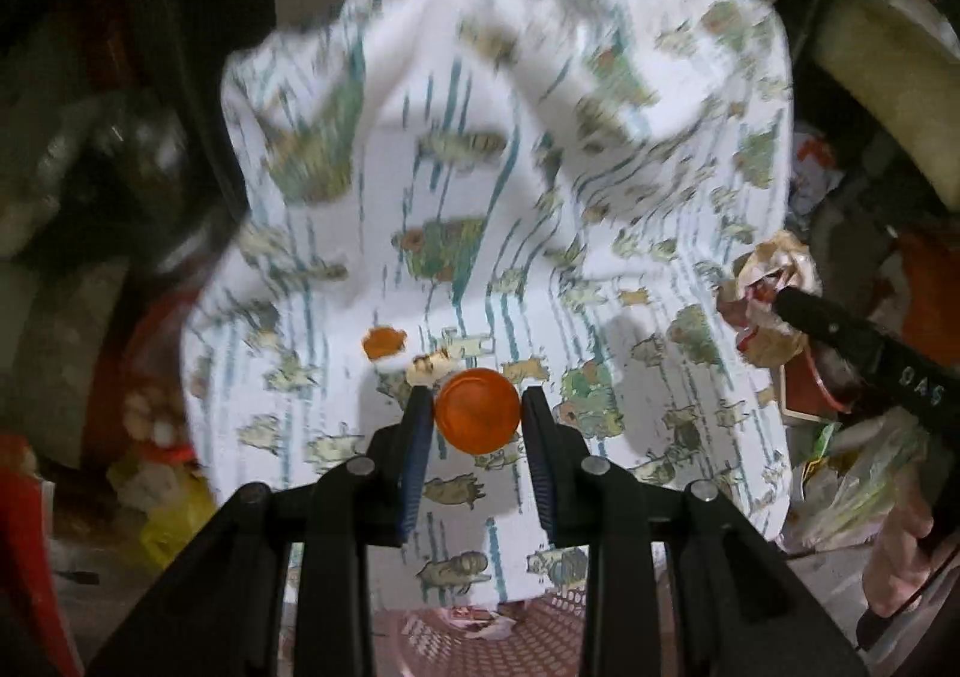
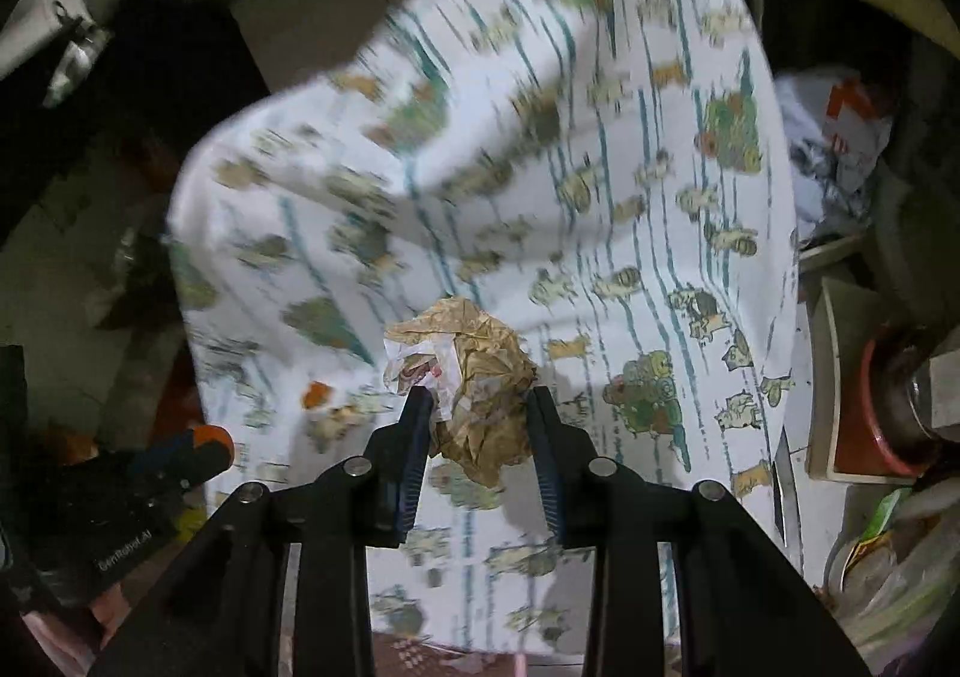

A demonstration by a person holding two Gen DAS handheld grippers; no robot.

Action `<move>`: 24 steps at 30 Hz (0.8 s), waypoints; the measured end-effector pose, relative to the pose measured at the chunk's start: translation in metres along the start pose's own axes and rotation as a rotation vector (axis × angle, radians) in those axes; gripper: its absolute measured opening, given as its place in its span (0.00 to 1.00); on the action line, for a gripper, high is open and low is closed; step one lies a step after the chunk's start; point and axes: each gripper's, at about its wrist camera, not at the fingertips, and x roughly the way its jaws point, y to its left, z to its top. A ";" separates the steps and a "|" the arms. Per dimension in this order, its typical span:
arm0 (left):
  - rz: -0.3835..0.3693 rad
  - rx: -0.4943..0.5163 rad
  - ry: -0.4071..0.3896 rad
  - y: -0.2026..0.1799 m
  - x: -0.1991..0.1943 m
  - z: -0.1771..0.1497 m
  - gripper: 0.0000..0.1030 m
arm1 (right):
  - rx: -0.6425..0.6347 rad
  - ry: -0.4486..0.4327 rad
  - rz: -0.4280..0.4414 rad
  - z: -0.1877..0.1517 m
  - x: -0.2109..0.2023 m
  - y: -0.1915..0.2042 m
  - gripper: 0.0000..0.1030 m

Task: Collect trash
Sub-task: 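Carry the tissue and orange cap down over the pink basket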

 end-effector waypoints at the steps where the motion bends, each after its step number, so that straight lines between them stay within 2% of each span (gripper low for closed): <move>1: 0.004 0.005 -0.018 -0.003 -0.010 -0.001 0.27 | 0.009 -0.021 0.010 -0.007 -0.013 0.005 0.33; 6: -0.001 -0.033 -0.109 0.002 -0.066 -0.011 0.27 | 0.031 -0.039 0.037 -0.039 -0.046 0.017 0.34; 11: -0.010 -0.057 -0.139 0.006 -0.087 -0.036 0.27 | 0.009 -0.069 0.018 -0.070 -0.071 0.031 0.34; 18: -0.020 -0.098 -0.059 0.015 -0.068 -0.081 0.27 | 0.025 -0.032 0.057 -0.105 -0.075 0.043 0.34; 24: -0.017 -0.123 0.039 0.027 -0.033 -0.119 0.27 | -0.005 0.064 0.032 -0.140 -0.043 0.050 0.34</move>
